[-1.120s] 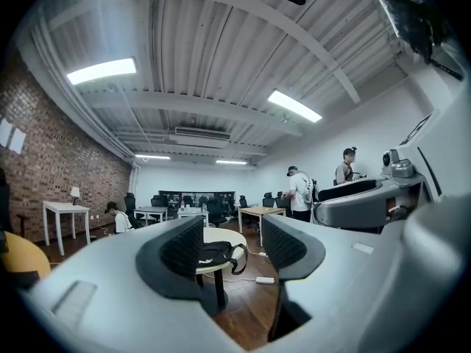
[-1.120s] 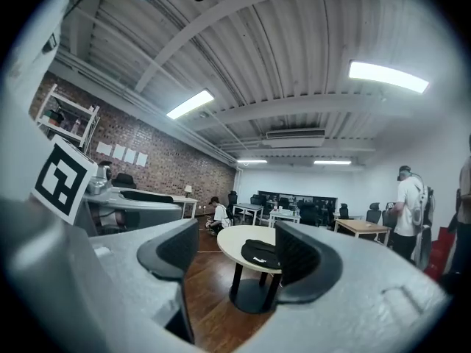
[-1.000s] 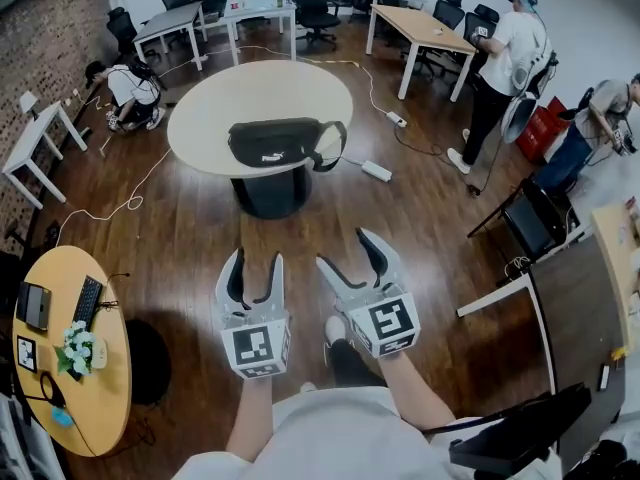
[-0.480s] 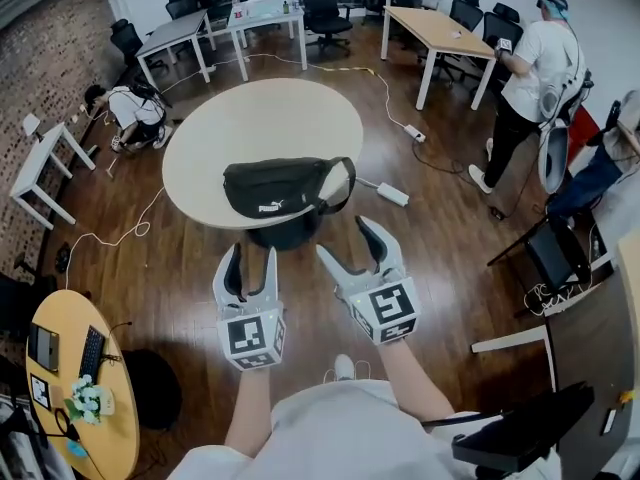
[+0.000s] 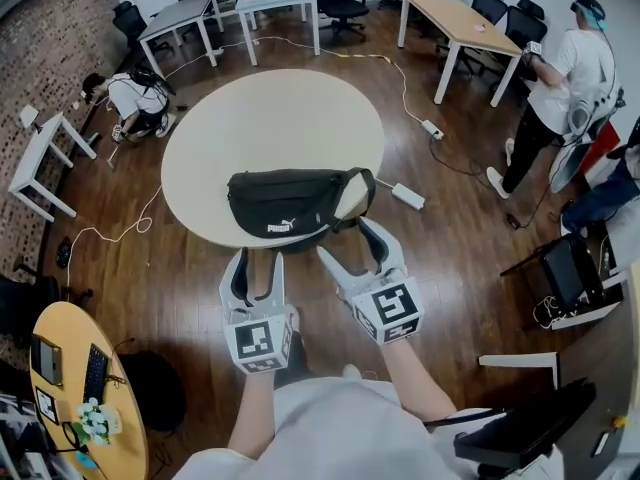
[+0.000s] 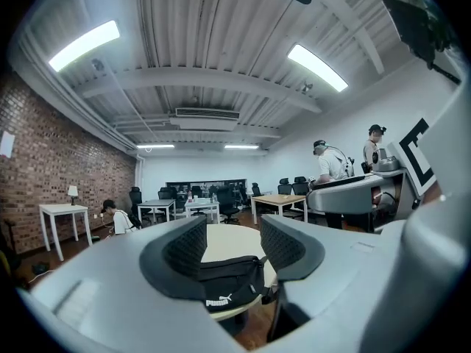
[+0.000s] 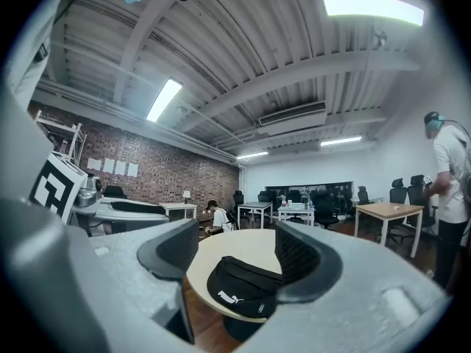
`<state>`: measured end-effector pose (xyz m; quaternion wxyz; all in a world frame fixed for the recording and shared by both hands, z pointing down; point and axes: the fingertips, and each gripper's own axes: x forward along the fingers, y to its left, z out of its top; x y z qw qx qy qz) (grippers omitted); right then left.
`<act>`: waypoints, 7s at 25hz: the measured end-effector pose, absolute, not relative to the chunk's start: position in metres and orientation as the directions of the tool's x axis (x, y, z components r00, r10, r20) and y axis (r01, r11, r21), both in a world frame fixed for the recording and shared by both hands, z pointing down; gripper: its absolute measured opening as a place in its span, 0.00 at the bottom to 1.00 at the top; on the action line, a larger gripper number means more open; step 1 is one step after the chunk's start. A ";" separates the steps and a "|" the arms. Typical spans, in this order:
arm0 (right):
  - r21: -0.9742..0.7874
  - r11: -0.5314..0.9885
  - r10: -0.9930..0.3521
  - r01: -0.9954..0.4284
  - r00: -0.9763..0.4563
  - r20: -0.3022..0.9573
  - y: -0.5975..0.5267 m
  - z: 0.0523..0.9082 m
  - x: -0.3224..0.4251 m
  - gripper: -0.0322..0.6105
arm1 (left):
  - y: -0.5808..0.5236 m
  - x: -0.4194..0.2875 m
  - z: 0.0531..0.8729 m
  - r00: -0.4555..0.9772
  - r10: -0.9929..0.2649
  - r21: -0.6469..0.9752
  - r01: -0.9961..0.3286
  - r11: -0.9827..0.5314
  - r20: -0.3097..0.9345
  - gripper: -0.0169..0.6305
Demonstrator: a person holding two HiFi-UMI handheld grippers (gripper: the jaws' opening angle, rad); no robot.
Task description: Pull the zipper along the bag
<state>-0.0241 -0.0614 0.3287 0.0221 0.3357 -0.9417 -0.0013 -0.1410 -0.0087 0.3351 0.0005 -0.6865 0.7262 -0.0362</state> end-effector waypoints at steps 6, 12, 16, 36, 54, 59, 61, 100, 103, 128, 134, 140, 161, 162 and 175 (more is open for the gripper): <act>0.046 0.757 -0.653 -0.651 -0.757 0.036 -0.138 0.321 -0.083 0.53 | -0.100 -0.201 0.327 -0.002 -0.999 -0.046 -0.999 0.000 0.036 0.38; 0.055 0.670 -0.742 -0.741 -0.669 0.030 -0.210 0.315 -0.100 0.51 | -0.175 -0.237 0.321 0.087 -0.996 -0.051 -0.995 -0.088 0.021 0.37; 0.039 0.624 -0.781 -0.781 -0.620 0.075 -0.239 0.338 -0.094 0.51 | -0.209 -0.240 0.343 0.154 -0.986 -0.032 -0.987 -0.156 0.059 0.37; -0.154 0.476 -0.811 -0.866 -0.500 0.303 -0.321 0.444 0.056 0.50 | -0.321 -0.131 0.462 0.352 -0.850 -0.042 -0.916 -0.399 0.392 0.37; -0.176 0.615 -0.620 -0.769 -0.609 0.495 -0.396 0.581 0.012 0.50 | -0.342 -0.074 0.584 0.337 -0.700 -0.117 -0.850 -0.514 0.629 0.37; -0.168 0.647 -0.567 -0.743 -0.617 0.546 -0.419 0.627 -0.004 0.44 | -0.349 -0.069 0.615 0.305 -0.680 -0.133 -0.849 -0.511 0.667 0.34; -0.165 0.667 -0.542 -0.727 -0.625 0.562 -0.424 0.643 -0.013 0.41 | -0.350 -0.067 0.626 0.294 -0.671 -0.146 -0.843 -0.518 0.681 0.32; 0.063 0.717 -0.464 -0.694 -0.409 0.786 -0.435 0.715 -0.038 0.04 | -0.305 -0.138 0.620 0.169 -0.674 -0.174 -0.896 -0.410 0.719 0.06; 0.101 0.724 -0.476 -0.682 -0.389 0.789 -0.434 0.716 -0.040 0.04 | -0.297 -0.145 0.612 0.172 -0.687 -0.179 -0.895 -0.409 0.706 0.06; 0.260 0.610 -0.554 -0.749 -0.168 0.816 -0.437 0.712 -0.041 0.03 | -0.243 -0.514 0.633 -0.240 -0.658 -0.325 -0.946 -0.007 0.714 0.05; 0.267 0.591 -0.546 -0.761 -0.134 0.827 -0.438 0.713 -0.034 0.03 | -0.253 -0.556 0.678 -0.324 -0.611 -0.439 -0.898 -0.042 0.722 0.05; 0.259 0.550 -0.577 -0.794 -0.137 0.805 -0.442 0.714 -0.033 0.03 | -0.239 -0.600 0.654 -0.333 -0.675 -0.336 -0.932 0.132 0.659 0.05; 0.021 0.623 -0.772 -0.782 -0.611 0.177 -0.261 0.409 -0.173 0.28 | -0.187 -0.367 0.426 0.121 -0.969 0.042 -0.993 -0.114 0.218 0.27; 0.024 0.628 -0.771 -0.778 -0.617 0.157 -0.249 0.401 -0.174 0.29 | -0.180 -0.363 0.417 0.116 -0.974 0.036 -0.993 -0.111 0.192 0.27; 0.019 0.653 -0.757 -0.757 -0.653 0.024 -0.096 0.351 -0.085 0.43 | -0.052 -0.245 0.353 0.038 -0.999 -0.059 -0.997 -0.039 0.023 0.37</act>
